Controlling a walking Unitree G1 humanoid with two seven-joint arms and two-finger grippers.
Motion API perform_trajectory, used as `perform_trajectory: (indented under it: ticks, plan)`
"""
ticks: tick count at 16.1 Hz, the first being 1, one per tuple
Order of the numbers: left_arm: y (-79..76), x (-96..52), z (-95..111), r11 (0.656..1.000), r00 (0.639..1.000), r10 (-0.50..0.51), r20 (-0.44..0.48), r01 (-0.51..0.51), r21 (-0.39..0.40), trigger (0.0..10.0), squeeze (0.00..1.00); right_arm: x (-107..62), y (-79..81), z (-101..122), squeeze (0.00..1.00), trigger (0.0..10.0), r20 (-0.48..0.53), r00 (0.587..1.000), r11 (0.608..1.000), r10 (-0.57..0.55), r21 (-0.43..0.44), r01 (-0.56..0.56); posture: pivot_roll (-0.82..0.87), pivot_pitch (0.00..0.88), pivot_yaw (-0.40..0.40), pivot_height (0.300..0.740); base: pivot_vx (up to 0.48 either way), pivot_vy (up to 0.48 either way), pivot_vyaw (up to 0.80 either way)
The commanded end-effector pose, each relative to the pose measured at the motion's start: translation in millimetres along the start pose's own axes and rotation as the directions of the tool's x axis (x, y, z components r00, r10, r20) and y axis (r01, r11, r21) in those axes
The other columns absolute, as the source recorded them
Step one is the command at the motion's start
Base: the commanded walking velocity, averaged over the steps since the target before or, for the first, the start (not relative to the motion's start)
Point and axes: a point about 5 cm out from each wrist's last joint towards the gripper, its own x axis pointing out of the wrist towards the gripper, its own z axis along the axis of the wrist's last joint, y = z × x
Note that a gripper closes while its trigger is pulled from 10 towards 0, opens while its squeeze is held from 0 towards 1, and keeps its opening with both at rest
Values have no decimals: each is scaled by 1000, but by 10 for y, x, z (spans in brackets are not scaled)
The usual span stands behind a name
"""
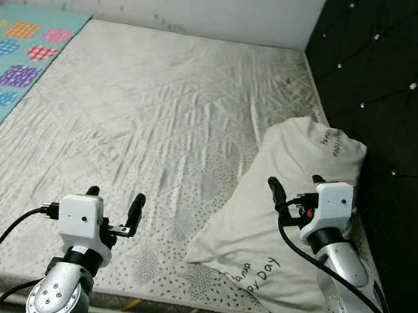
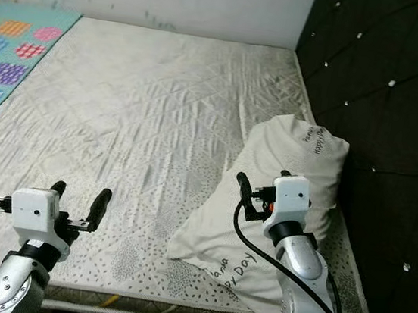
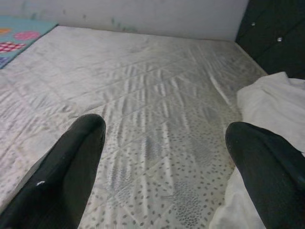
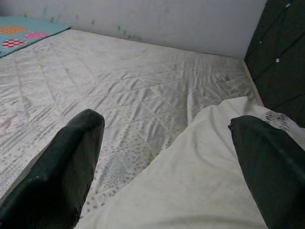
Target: Clean up the room
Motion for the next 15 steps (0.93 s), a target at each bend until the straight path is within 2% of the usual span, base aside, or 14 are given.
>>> perform_trajectory:
  ticks: [1, 7, 15]
  plan:
    - [-3, -8, -10, 1000, 1000, 0, -8, 0, 6, 10000, 0, 4, -34, 12, 0, 10000, 4, 1000, 1000, -3, -14, 3, -110, 120, -26, 740, 0, -349, 0]
    - [-6, -3, -9, 1000, 1000, 2, -8, -2, 2, 10000, 0, 9, -35, 16, 0, 10000, 5, 1000, 1000, -2, -14, 3, -111, 123, -28, 740, 0, -424, 0]
    - [17, -1, -23, 999, 1000, 24, -12, -24, -35, 10000, 0, 14, -26, 6, 0, 10000, 2, 1000, 1000, -1, -13, 1, -111, 125, -33, 740, 0, 0, 0]
